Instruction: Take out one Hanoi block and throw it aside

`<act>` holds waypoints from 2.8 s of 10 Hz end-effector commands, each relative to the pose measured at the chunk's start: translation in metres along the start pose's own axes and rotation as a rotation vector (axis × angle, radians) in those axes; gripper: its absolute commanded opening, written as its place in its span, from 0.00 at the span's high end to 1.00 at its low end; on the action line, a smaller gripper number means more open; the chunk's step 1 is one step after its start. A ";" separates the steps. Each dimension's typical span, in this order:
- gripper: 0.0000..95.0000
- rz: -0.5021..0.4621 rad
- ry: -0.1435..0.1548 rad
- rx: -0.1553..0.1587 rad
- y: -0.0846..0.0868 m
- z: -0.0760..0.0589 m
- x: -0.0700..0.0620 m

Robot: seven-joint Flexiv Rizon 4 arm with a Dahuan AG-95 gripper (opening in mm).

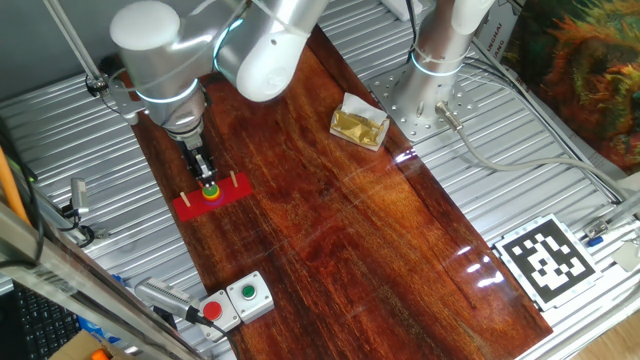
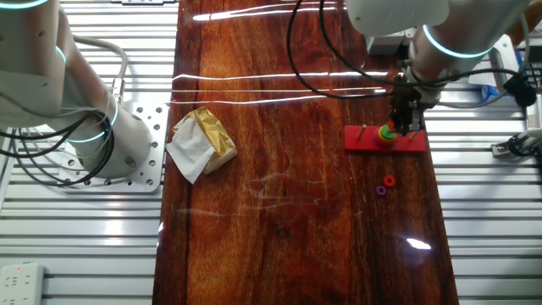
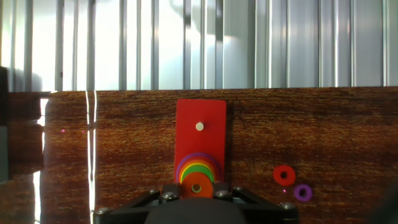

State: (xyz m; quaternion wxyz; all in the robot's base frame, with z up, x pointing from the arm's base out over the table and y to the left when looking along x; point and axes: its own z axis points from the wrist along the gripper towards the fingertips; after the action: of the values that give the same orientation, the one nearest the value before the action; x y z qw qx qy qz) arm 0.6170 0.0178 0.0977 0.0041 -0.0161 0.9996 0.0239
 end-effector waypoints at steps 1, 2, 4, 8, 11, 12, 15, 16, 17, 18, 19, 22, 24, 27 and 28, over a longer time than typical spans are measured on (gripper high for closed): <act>0.80 -0.001 0.005 0.003 0.000 -0.002 0.000; 0.80 -0.006 0.006 0.004 -0.001 -0.002 0.001; 0.80 -0.015 0.007 0.005 -0.005 -0.002 0.002; 0.80 -0.067 0.014 0.000 -0.037 -0.008 0.009; 0.80 -0.121 0.012 0.002 -0.065 -0.007 0.015; 0.80 -0.135 0.012 0.000 -0.074 -0.005 0.017; 0.80 -0.152 -0.004 0.002 -0.082 0.012 0.021; 0.80 -0.148 -0.011 0.002 -0.081 0.015 0.022; 0.80 -0.149 -0.009 0.001 -0.081 0.015 0.022; 0.80 -0.150 -0.008 0.004 -0.081 0.015 0.022; 0.80 -0.150 -0.007 0.004 -0.081 0.015 0.023; 0.80 -0.158 -0.015 0.004 -0.080 0.016 0.025; 0.80 -0.156 -0.016 0.005 -0.080 0.016 0.025; 0.60 -0.154 -0.016 0.004 -0.080 0.016 0.025; 0.60 -0.158 -0.016 0.004 -0.080 0.016 0.025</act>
State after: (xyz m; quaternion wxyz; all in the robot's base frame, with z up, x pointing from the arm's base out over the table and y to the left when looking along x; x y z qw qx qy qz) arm 0.5956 -0.0625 0.0768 0.0140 -0.0942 0.9952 0.0219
